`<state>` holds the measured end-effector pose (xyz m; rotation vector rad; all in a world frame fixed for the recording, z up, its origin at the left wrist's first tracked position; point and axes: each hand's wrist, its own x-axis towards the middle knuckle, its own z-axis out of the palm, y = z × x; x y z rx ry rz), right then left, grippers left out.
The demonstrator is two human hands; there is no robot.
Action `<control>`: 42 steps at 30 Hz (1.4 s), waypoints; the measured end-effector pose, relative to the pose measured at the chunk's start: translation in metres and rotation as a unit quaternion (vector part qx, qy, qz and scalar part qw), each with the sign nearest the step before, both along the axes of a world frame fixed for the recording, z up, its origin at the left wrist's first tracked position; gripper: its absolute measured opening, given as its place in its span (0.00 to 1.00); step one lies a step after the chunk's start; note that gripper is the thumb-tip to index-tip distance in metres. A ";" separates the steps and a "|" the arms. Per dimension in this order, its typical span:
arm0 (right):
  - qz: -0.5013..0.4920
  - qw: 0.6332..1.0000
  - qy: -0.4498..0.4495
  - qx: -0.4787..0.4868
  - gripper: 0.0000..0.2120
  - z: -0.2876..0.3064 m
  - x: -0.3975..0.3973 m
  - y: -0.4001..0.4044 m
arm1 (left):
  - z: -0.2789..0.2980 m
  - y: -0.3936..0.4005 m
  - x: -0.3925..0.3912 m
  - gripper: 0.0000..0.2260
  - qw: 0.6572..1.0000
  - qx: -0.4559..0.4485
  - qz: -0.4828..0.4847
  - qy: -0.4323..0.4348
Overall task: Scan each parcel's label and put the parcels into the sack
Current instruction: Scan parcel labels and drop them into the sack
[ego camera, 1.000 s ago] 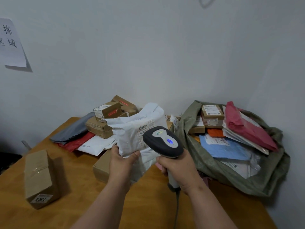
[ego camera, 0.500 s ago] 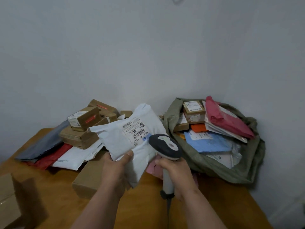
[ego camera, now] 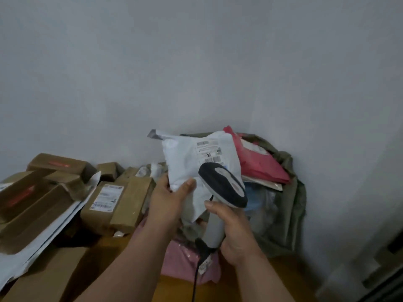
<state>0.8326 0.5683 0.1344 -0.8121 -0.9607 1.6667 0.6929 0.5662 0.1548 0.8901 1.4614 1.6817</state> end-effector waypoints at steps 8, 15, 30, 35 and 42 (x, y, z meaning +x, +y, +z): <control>-0.098 0.995 -0.017 -0.004 0.19 0.038 0.072 0.150 | 0.045 0.167 0.072 0.36 0.978 0.028 -0.090 0.184; -0.082 0.980 0.034 -0.178 0.14 0.009 0.106 0.241 | 0.012 0.258 0.101 0.29 0.858 -0.154 -0.166 0.461; -0.036 0.989 0.037 -0.138 0.17 -0.016 0.123 0.265 | -0.009 0.293 0.109 0.30 0.837 -0.167 -0.108 0.511; -0.070 0.995 -0.005 -0.065 0.14 -0.009 0.116 0.232 | 0.009 0.257 0.087 0.29 0.873 -0.089 -0.053 0.476; -0.154 0.987 -0.044 0.007 0.28 0.007 0.078 0.160 | 0.011 0.166 0.030 0.25 0.924 -0.059 -0.003 0.378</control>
